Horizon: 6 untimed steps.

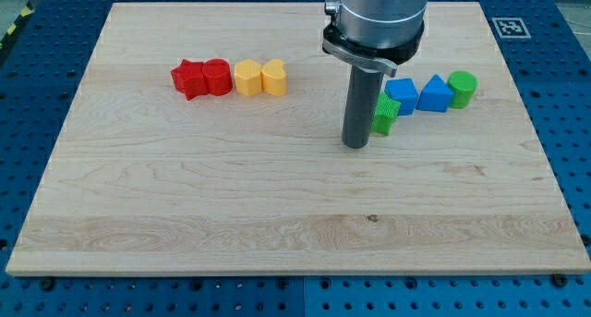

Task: Place your arm below the green star

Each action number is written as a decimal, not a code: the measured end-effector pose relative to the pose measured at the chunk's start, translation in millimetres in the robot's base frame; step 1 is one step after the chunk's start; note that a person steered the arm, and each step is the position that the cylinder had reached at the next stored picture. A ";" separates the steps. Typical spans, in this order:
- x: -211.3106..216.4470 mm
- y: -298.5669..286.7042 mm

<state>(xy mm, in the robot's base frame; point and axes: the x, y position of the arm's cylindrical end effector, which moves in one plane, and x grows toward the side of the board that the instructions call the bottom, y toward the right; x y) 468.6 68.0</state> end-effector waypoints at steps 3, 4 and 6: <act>6.2 0.0; 8.8 0.0; 10.0 0.0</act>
